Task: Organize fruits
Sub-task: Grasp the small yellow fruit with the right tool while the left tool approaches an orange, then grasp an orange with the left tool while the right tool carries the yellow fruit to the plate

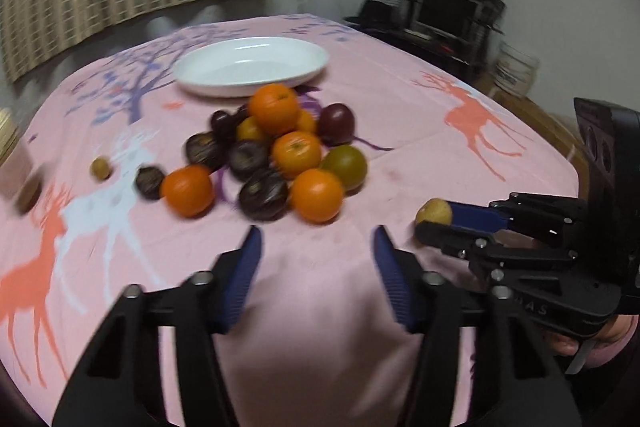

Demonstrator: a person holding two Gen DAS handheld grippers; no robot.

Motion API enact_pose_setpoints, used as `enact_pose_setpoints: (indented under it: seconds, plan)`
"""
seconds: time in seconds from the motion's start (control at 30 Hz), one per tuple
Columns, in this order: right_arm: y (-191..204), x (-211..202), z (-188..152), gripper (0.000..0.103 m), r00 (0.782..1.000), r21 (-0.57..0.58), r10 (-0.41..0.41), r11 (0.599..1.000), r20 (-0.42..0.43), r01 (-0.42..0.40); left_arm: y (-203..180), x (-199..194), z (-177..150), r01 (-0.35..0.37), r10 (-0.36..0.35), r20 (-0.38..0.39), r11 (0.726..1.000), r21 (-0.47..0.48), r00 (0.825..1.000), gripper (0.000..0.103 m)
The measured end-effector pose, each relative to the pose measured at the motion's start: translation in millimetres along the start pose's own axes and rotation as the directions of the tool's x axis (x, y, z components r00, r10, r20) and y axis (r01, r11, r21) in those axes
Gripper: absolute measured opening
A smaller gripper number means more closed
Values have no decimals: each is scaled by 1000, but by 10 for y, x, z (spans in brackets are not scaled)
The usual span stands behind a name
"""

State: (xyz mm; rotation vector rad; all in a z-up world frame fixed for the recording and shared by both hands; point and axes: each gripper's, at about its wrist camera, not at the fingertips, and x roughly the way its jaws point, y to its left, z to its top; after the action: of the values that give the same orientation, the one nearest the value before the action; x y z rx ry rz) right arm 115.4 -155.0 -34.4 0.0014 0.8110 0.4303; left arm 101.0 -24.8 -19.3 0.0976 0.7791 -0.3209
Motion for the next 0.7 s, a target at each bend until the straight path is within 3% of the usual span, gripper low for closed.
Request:
enact_pose_setpoints:
  seconds: [0.17, 0.37, 0.6, 0.7]
  plan:
    - [-114, 57, -13, 28, 1000, 31, 27, 999, -11, -27, -100, 201, 241, 2, 1, -17, 990, 143, 1000, 39]
    - [-164, 72, -10, 28, 997, 60, 81, 995, -12, -80, -194, 444, 338, 15, 12, -82, 948, 318, 997, 39]
    - [-157, 105, -2, 27, 996, 56, 83, 995, -28, -81, -207, 560, 292, 11, 52, -114, 869, 494, 992, 39]
    - [-131, 131, 5, 28, 997, 40, 68, 997, -40, -66, -296, 589, 242, -20, 104, -113, 815, 579, 988, 40]
